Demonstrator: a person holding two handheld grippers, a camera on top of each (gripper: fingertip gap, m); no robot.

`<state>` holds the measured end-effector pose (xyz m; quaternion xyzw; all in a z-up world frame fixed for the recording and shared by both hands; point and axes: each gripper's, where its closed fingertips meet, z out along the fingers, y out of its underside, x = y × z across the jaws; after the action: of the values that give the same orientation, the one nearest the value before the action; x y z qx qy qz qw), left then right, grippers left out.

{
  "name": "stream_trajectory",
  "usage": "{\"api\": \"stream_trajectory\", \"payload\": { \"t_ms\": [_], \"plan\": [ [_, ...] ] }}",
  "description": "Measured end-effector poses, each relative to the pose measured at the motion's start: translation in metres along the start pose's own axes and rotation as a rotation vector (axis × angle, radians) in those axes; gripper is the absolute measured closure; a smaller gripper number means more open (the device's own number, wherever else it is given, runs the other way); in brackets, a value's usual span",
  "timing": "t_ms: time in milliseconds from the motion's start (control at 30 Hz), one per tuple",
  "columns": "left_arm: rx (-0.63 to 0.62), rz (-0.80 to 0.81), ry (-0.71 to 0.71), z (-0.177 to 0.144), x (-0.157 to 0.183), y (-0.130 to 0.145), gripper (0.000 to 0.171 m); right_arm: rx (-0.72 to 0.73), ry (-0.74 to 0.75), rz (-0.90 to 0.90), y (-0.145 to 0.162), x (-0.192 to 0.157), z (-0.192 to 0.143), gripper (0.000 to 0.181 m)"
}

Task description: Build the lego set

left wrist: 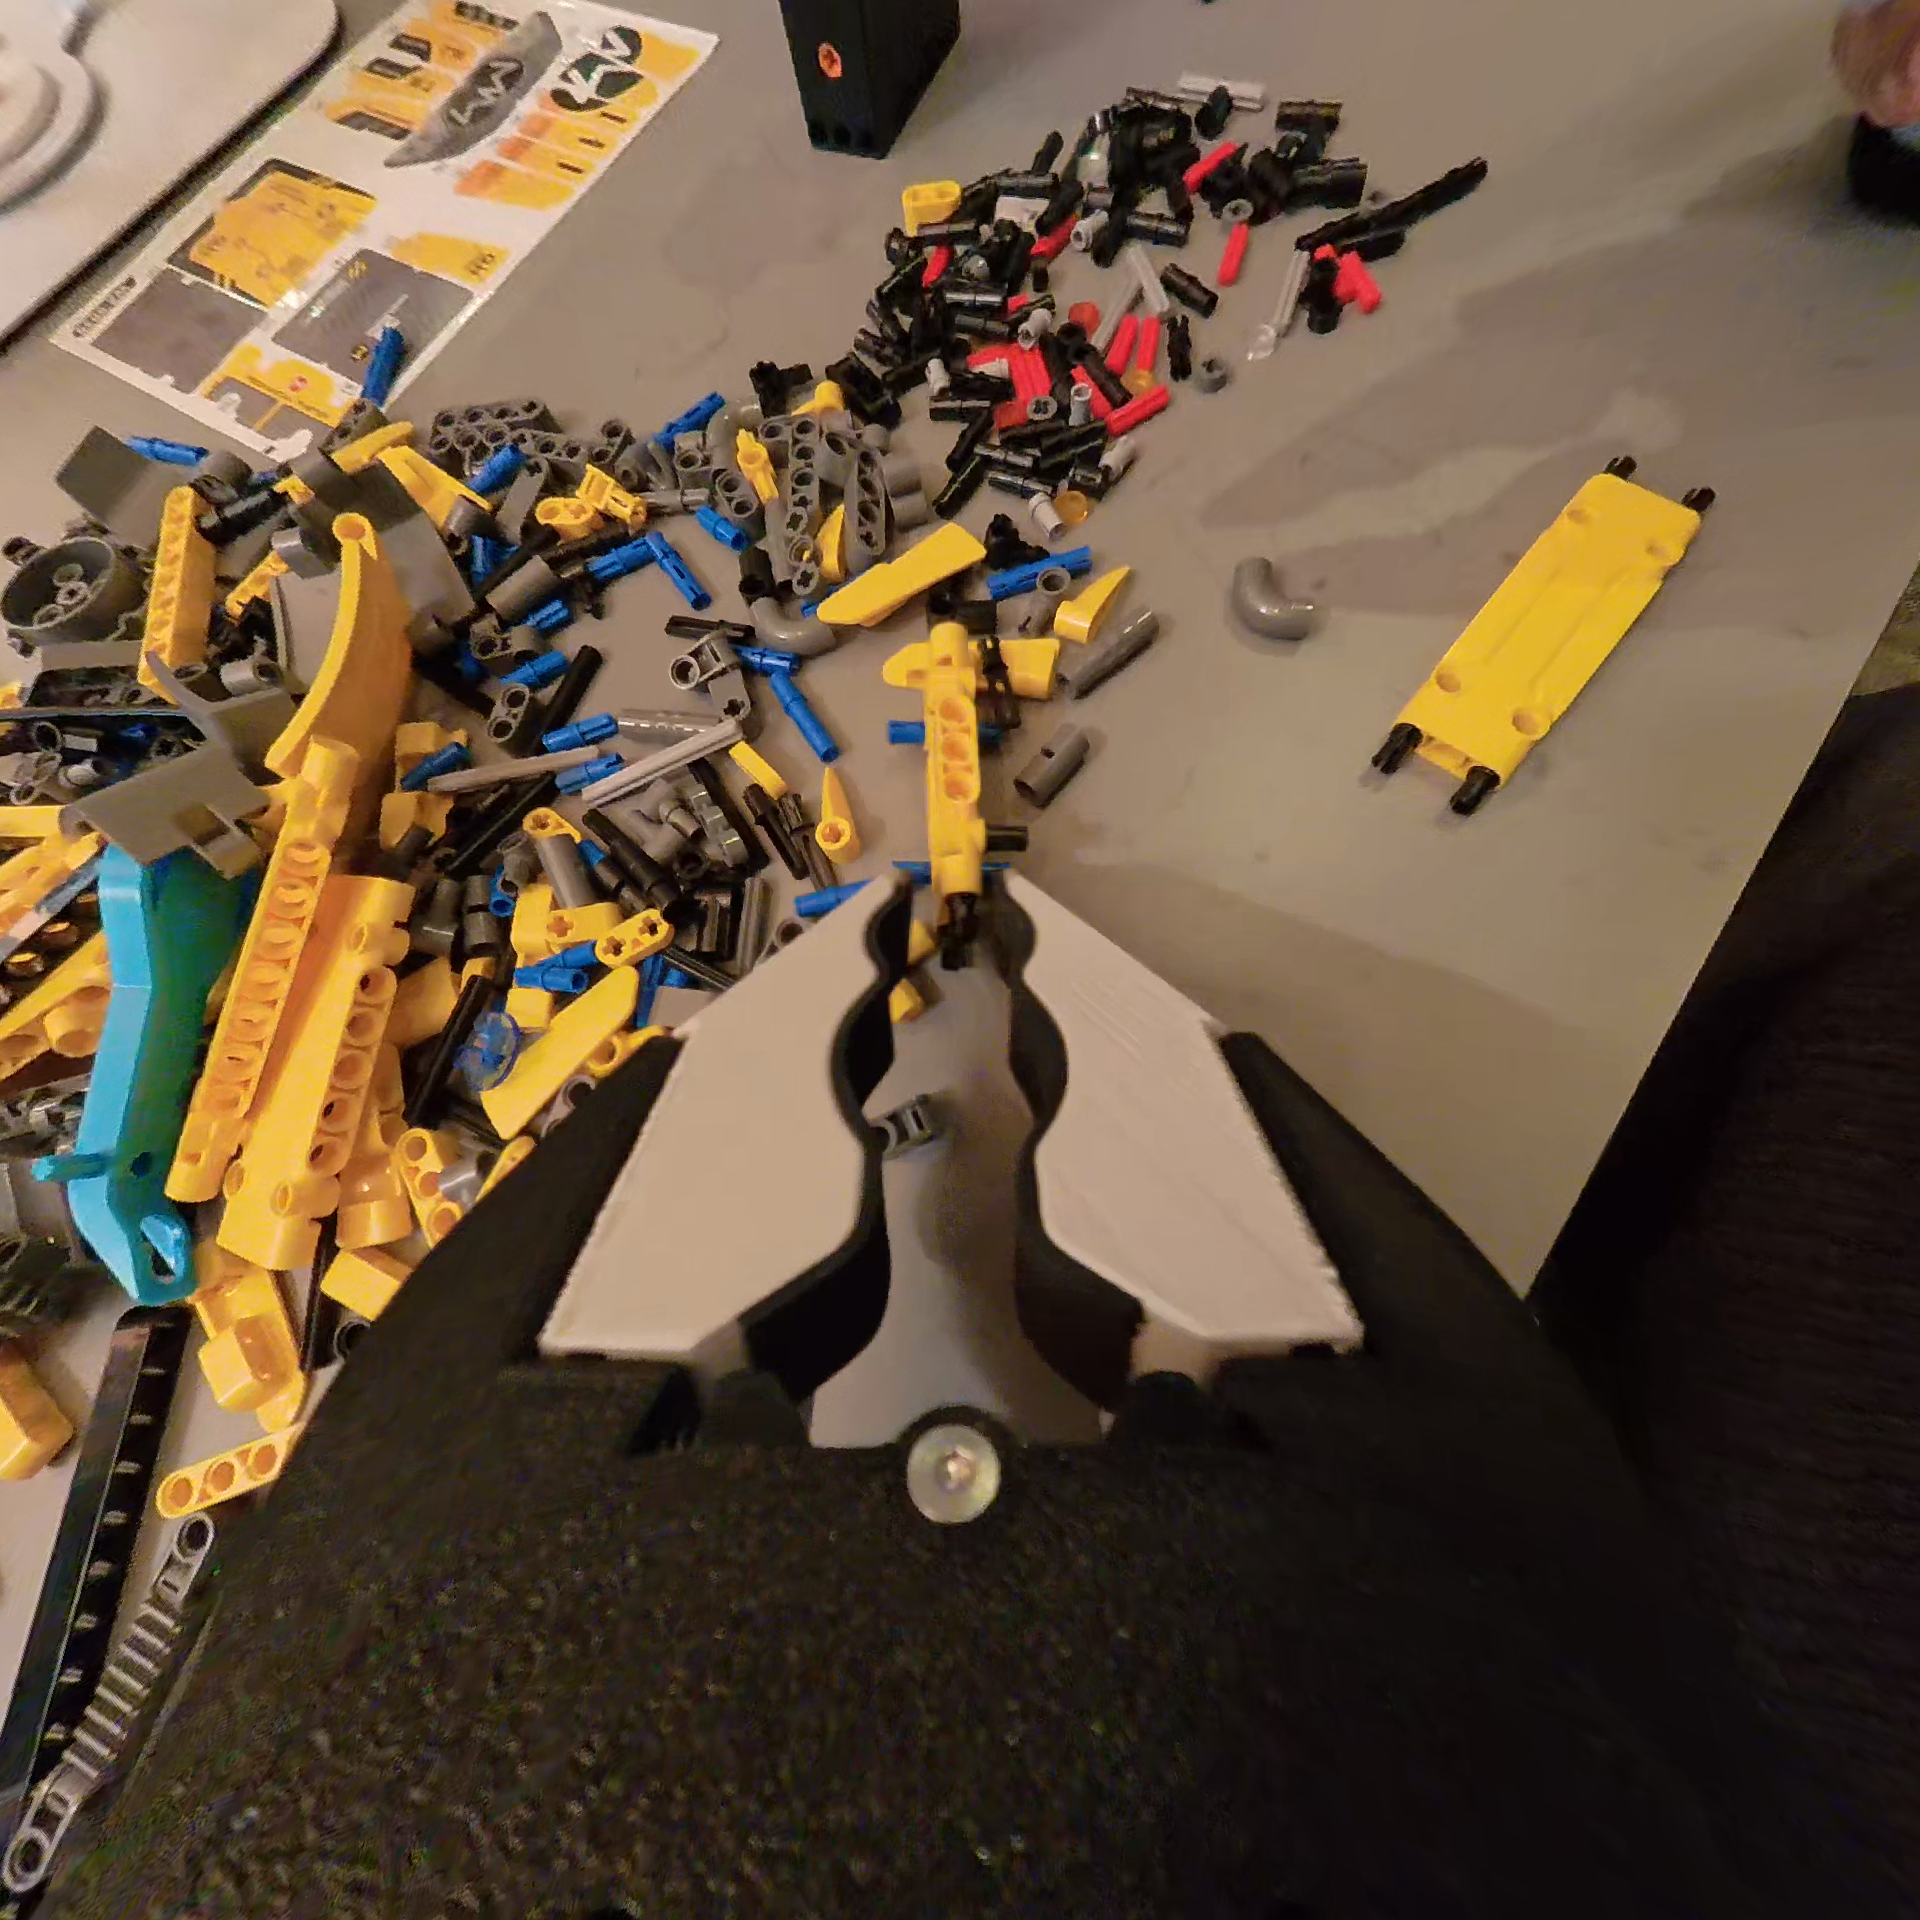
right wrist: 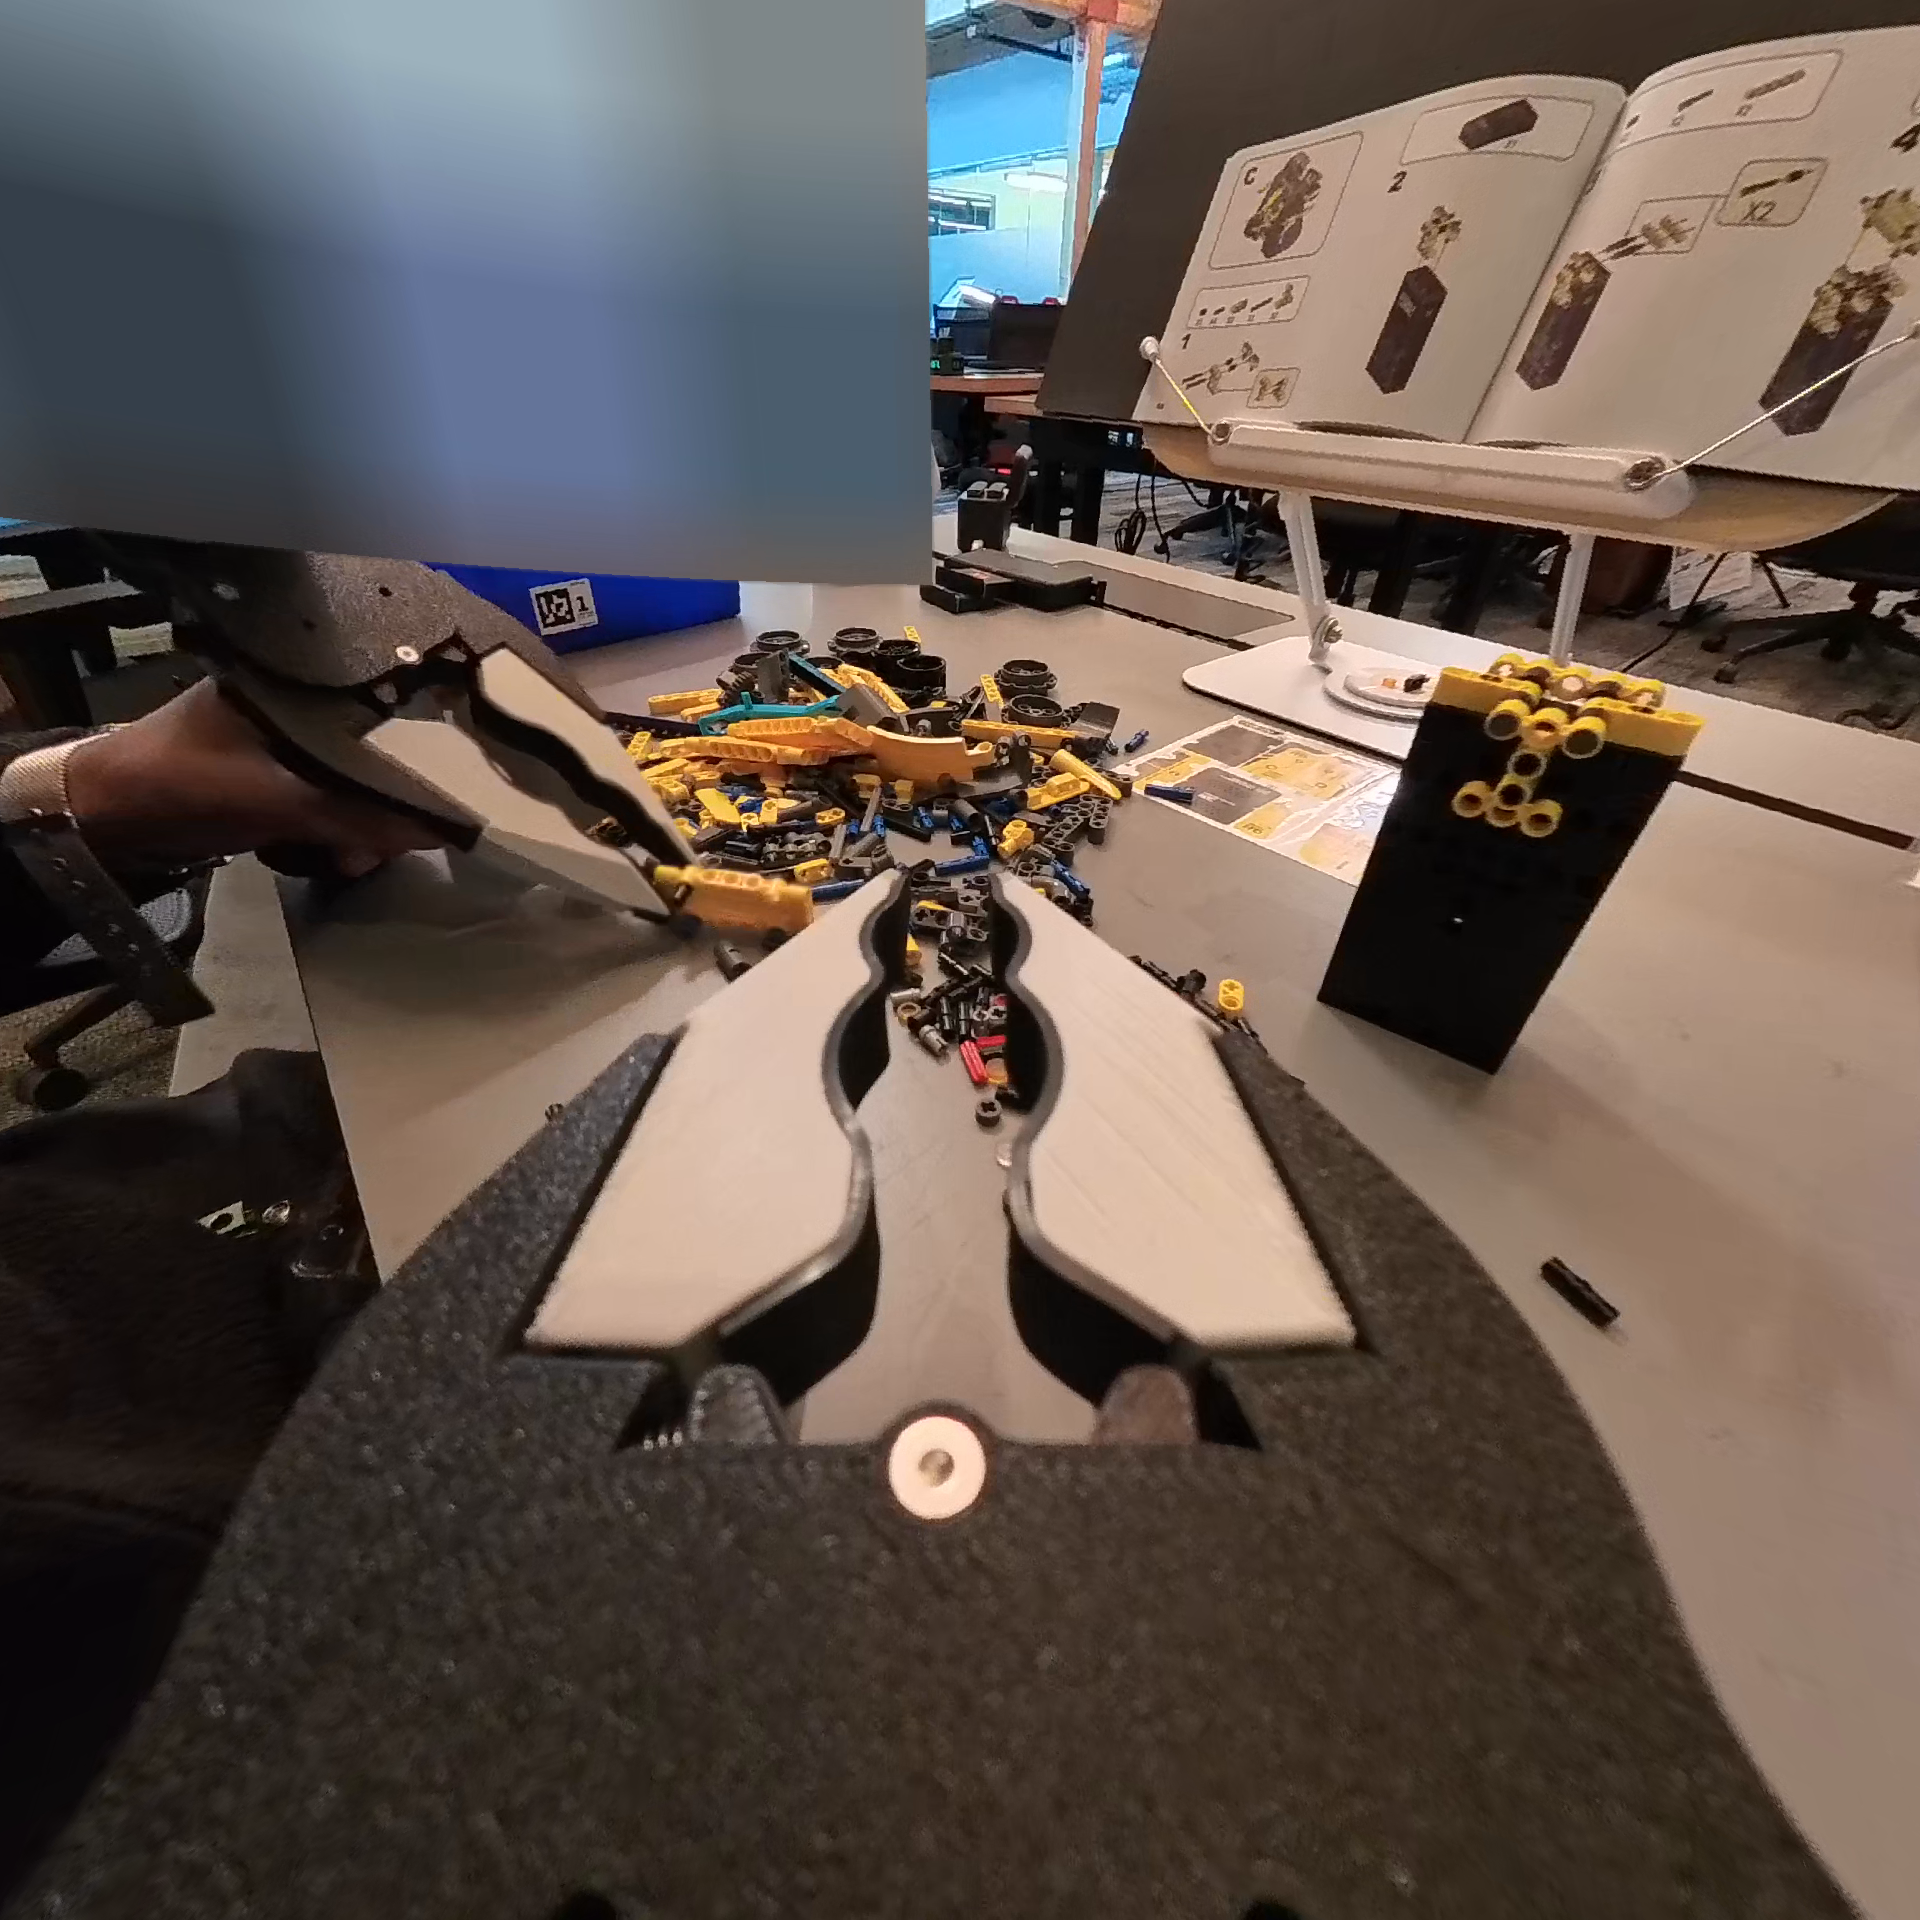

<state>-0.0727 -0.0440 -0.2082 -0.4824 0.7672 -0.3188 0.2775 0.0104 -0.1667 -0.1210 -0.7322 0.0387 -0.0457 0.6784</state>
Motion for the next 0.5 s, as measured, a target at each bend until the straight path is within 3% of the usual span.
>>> {"api": "stream_trajectory", "payload": {
  "t_ms": [33, 200, 400, 500],
  "plan": [
    [0.004, 0.006, -0.006, 0.000, 0.000, -0.001, 0.164, -0.001, 0.000, -0.001, 0.000, 0.000, 0.000, 0.167],
    [0.037, 0.021, -0.033, -0.004, -0.002, -0.005, 0.164, -0.002, 0.000, -0.006, 0.000, -0.001, 0.000, 0.167],
    [0.184, 0.015, -0.065, -0.020, -0.006, -0.026, 0.165, 0.001, 0.006, -0.019, 0.000, -0.002, 0.000, 0.167],
    [0.259, -0.020, -0.060, -0.027, -0.004, -0.038, 0.165, 0.040, 0.093, -0.086, -0.007, 0.004, -0.003, 0.166]
  ]
}}
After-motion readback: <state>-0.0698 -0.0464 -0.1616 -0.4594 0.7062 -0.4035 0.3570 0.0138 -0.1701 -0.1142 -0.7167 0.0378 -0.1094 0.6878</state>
